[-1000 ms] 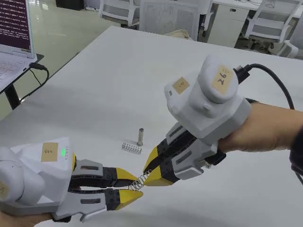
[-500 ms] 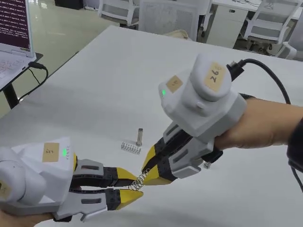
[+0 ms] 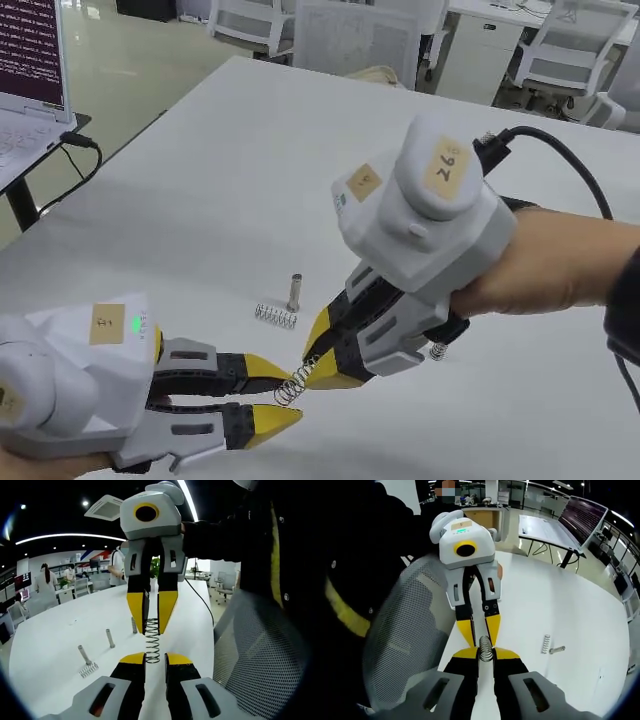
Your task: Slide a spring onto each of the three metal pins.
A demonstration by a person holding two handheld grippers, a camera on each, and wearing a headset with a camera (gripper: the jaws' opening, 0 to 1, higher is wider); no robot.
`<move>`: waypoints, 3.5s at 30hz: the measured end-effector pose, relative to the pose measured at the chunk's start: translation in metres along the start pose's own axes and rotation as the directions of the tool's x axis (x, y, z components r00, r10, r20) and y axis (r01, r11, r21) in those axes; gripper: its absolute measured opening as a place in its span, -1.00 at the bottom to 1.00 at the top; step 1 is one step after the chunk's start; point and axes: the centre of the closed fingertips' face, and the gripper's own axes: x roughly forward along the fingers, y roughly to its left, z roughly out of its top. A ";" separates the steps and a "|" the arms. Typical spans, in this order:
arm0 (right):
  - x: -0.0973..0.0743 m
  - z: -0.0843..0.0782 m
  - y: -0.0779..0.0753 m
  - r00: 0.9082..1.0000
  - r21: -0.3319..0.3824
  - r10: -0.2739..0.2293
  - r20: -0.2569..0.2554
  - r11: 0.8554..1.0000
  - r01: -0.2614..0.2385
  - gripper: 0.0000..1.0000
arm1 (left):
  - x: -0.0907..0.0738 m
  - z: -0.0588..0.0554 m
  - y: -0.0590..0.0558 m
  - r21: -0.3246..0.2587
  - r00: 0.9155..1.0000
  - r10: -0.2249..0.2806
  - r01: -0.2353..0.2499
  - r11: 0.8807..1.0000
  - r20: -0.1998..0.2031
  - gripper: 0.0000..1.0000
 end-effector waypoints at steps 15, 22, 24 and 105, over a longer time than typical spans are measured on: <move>-0.011 -0.015 -0.010 0.997 0.004 -0.043 -0.062 0.999 0.044 -0.85 | -0.003 -0.002 0.005 -0.034 1.000 0.025 -0.025 0.999 -0.003 -0.65; -0.021 -0.030 -0.021 0.986 -0.005 -0.092 -0.138 0.996 0.092 -0.85 | -0.006 -0.005 0.010 -0.047 0.999 0.047 -0.047 0.998 -0.008 -0.59; -0.024 -0.035 -0.024 0.982 -0.008 -0.101 -0.161 0.995 0.101 -0.85 | -0.007 -0.005 0.011 -0.047 0.999 0.050 -0.050 0.998 -0.008 -0.58; -0.033 -0.097 -0.137 0.891 0.024 -0.149 -0.428 0.984 0.176 -0.85 | -0.043 -0.043 0.037 -0.161 0.964 0.258 -0.266 0.950 -0.070 0.10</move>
